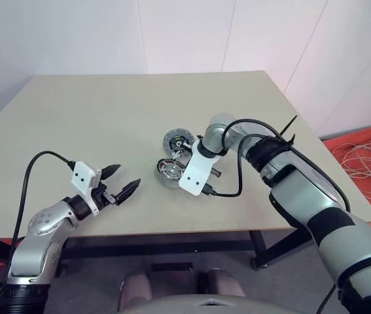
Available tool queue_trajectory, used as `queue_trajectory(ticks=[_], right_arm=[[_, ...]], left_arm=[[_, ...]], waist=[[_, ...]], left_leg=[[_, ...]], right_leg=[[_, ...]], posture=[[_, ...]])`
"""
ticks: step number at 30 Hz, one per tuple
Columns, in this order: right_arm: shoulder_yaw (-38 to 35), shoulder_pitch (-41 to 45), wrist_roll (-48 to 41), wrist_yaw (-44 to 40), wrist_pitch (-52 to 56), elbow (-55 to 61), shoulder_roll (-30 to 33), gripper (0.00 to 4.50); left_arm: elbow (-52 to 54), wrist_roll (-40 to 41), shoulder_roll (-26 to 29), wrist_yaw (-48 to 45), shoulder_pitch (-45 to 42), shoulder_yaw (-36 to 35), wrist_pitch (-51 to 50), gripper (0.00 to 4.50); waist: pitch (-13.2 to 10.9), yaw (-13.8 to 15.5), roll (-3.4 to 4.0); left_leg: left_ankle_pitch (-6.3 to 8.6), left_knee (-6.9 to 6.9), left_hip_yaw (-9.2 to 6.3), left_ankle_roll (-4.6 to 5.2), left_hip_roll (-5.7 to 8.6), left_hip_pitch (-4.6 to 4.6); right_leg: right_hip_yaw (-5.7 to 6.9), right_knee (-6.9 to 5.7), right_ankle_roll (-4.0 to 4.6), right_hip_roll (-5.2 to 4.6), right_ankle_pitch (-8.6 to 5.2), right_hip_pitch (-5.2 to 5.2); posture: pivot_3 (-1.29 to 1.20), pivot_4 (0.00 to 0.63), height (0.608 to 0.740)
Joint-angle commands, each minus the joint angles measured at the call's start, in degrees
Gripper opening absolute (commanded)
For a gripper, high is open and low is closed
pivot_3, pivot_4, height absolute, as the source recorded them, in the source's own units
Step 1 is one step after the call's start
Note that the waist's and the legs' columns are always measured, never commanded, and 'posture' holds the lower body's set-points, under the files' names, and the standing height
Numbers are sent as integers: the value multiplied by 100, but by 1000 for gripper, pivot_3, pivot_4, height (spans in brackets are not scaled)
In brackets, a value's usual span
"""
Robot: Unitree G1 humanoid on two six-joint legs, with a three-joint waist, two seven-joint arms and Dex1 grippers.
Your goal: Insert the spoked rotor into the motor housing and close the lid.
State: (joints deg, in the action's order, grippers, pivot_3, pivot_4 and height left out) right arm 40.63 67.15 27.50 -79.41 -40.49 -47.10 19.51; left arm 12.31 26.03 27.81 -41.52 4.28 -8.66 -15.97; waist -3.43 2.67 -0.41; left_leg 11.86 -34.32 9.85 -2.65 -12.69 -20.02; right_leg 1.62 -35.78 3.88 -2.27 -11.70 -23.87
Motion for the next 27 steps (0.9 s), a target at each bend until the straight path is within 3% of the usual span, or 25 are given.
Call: queue_trajectory(ticks=[1,11,26,27], right_arm=[[-321,-77,-433,-532,852,1149,214,0],[-167,-486,-97,-515,2420,2172,207,0],[35,-432,484,226,3253,1681,-375,0],[33,-433,486,198,3287,1716,-373,349]], left_arm=[[4,-6,23,-71,-205,5,109,4500],[-157,-39,12,-145,-390,54,112,4500],[-143,-44,1,-126,-368,4,100,4500],[-140,-44,0,-122,-366,3,99,4500]], waist=[[0,5,-1],[0,-11,-1],[0,5,-2],[0,5,-2]], left_leg=[[0,0,0,0,0,-1],[-2,-1,1,-4,2,4],[-11,-2,-1,-20,1,23],[-11,-2,-1,-19,1,23]], right_leg=[[1,1,0,1,0,0],[0,-2,0,1,0,-1],[-2,-8,1,-1,3,14],[-1,-8,3,0,4,14]], posture=[[0,0,740],[0,0,740],[0,0,740],[0,0,740]])
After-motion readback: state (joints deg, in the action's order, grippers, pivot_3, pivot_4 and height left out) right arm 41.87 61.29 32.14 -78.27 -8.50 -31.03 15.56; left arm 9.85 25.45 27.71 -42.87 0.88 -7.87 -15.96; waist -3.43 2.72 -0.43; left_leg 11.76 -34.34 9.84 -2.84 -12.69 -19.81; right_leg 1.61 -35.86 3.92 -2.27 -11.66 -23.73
